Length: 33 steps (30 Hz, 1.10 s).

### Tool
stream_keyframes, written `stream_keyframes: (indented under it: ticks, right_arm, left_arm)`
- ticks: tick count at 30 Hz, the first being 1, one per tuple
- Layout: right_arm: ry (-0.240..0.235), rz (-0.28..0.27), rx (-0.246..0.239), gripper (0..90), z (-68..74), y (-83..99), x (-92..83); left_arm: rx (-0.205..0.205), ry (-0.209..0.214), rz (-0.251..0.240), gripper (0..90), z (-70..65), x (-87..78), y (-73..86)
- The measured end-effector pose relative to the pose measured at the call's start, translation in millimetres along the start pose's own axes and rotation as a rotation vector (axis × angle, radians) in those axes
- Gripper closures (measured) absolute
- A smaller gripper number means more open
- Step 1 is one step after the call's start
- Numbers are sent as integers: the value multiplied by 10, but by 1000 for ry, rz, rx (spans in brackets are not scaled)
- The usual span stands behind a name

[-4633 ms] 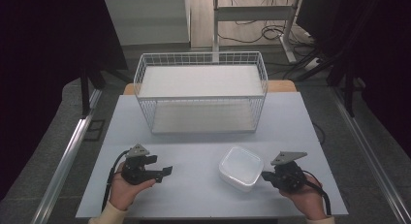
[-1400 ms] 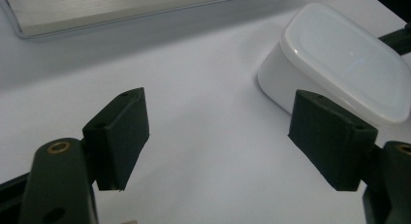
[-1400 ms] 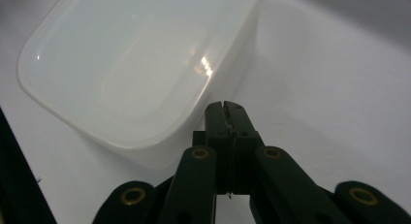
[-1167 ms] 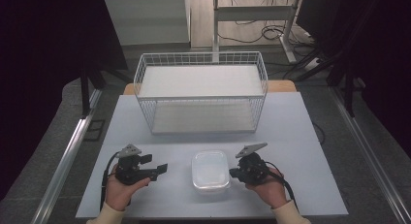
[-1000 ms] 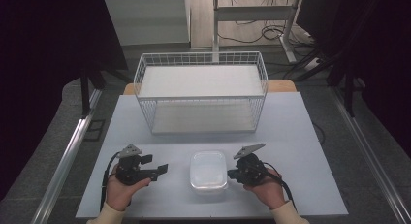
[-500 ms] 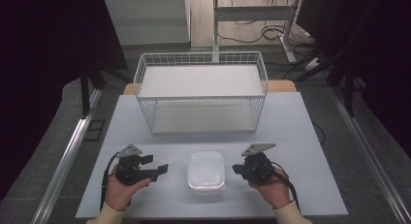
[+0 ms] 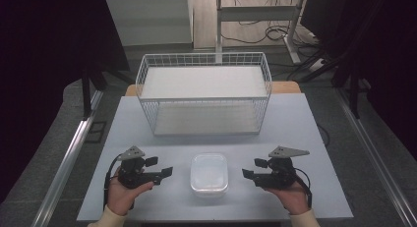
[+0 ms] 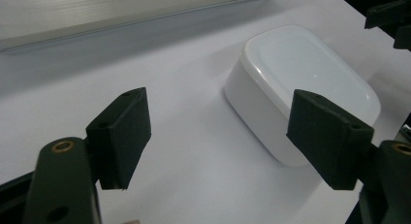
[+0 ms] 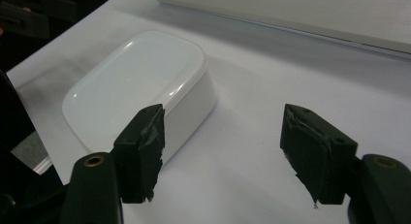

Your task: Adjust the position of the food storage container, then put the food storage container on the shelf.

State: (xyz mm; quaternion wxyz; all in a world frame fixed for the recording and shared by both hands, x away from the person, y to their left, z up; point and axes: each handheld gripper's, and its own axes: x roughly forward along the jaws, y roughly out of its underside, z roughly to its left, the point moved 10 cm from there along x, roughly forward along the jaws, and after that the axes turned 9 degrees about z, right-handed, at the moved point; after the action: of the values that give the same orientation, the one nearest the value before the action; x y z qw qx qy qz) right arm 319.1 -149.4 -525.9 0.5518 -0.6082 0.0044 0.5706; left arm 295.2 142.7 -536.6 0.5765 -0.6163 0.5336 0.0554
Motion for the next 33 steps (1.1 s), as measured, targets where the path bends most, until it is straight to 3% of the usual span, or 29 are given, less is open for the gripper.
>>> stream_keyframes:
  ticks: [2, 9, 17, 20, 25, 33]
  right_arm:
    - [-5, -2, 10, 299, -5, -2, 5]
    - [-24, -1, 49, 283, 17, -38, 23]
    - [-21, 21, 42, 282, 35, -13, 70]
    - [-19, 35, 97, 297, 32, -14, 95]
    - [-25, 43, 113, 323, 108, -44, 122]
    - [-87, 51, 157, 375, 215, -79, 240]
  left_arm:
    - [-16, 19, -1, 234, -23, 0, -2]
    - [-12, 41, -6, 252, -113, -55, -32]
    - [-30, 94, 22, 253, -196, 15, -31]
    - [-47, 137, 15, 253, -255, 20, -41]
    - [-79, 182, 17, 275, -313, 50, -59]
    - [-128, 227, 70, 315, -351, 231, -88]
